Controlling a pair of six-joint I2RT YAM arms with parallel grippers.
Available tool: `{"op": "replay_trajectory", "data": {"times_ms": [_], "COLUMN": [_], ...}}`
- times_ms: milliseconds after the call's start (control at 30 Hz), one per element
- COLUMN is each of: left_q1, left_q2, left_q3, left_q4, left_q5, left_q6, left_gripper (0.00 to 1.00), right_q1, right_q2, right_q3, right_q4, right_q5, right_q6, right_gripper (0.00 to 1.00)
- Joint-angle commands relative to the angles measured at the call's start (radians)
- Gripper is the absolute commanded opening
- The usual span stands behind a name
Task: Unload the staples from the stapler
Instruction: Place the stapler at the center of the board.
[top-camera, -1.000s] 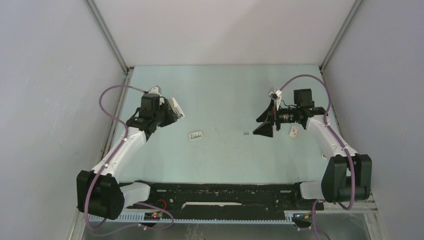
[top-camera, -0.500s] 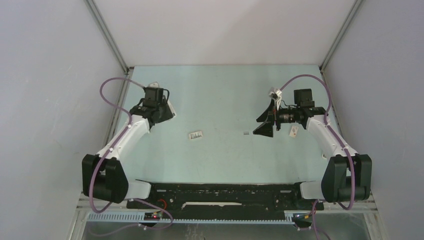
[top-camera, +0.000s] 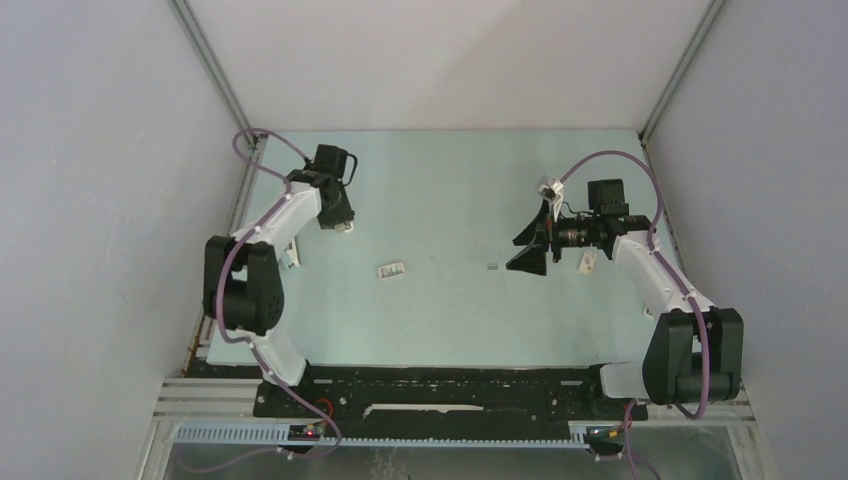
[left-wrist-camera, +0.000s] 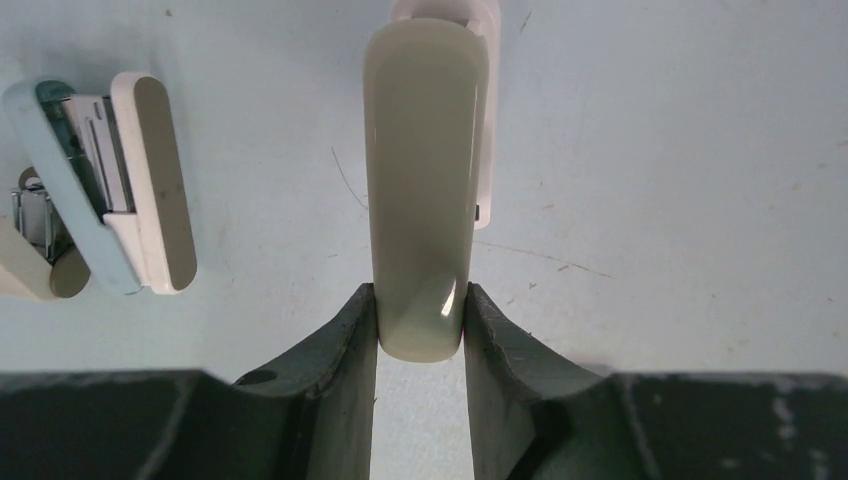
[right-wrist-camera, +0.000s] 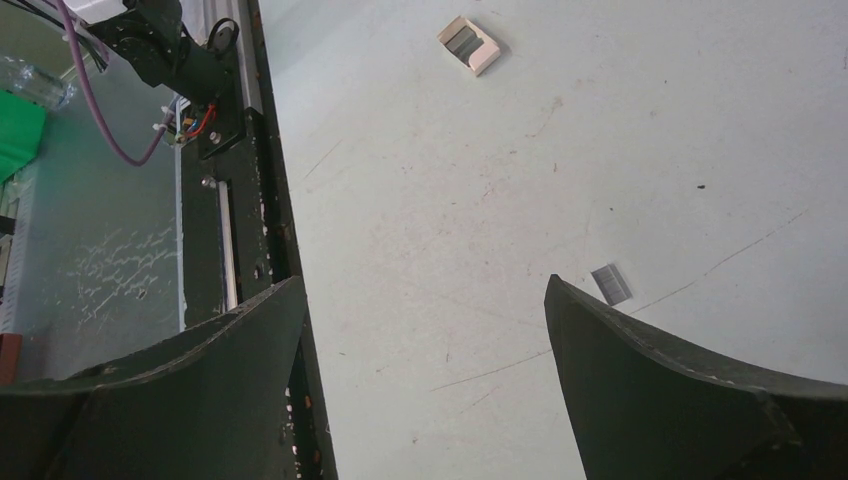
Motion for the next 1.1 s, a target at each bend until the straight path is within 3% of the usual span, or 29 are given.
{"op": "replay_trajectory", "data": {"times_ms": [0, 133, 333, 533, 767, 867, 1067], "left_q1": [0.014, 0.021, 0.04, 0.054, 0.055, 0.054, 0.054], "left_q2": [0.096, 0.178, 0.251, 0.281, 0.247, 0.211, -0.02], "left_q3": [0.126, 0.202, 0.257, 0.271, 0.298, 0.298, 0.159], "left_q4": [-0.071, -0.114, -0.133, -0.135, -0.129, -0.12, 0.007], "left_q5": [-0.019, 0.011, 0.081, 0.121, 0.128, 0.131, 0.1], "left_q6": [0.039, 0.066, 0.111, 0.145, 0.176, 0.187, 0.207], "left_gripper": [0.0, 0.02, 0.26, 0.41, 0.56, 0.57, 0.62], "right_q1": [-0.007, -0.01, -0.012, -0.018, -0.021, -0.024, -0.031], "right_q2": [-0.033, -0.033, -0.033, -0.041, -0.047, -0.053, -0.065], "right_q3": [-0.001, 0.0, -0.002, -0.006, -0.008, -0.008, -0.008], "right_q4": [0.019, 0.02, 0.019, 0.021, 0.023, 0.022, 0.012], "right_q5": [-0.026, -0.026, -0.03, -0.034, -0.039, -0.04, -0.045], "right_q6": [0.004, 0.002, 0.002, 0.003, 0.006, 0.006, -0.001], "right_gripper": [1.0, 1.0, 1.0, 1.0, 1.0, 1.0, 1.0]}}
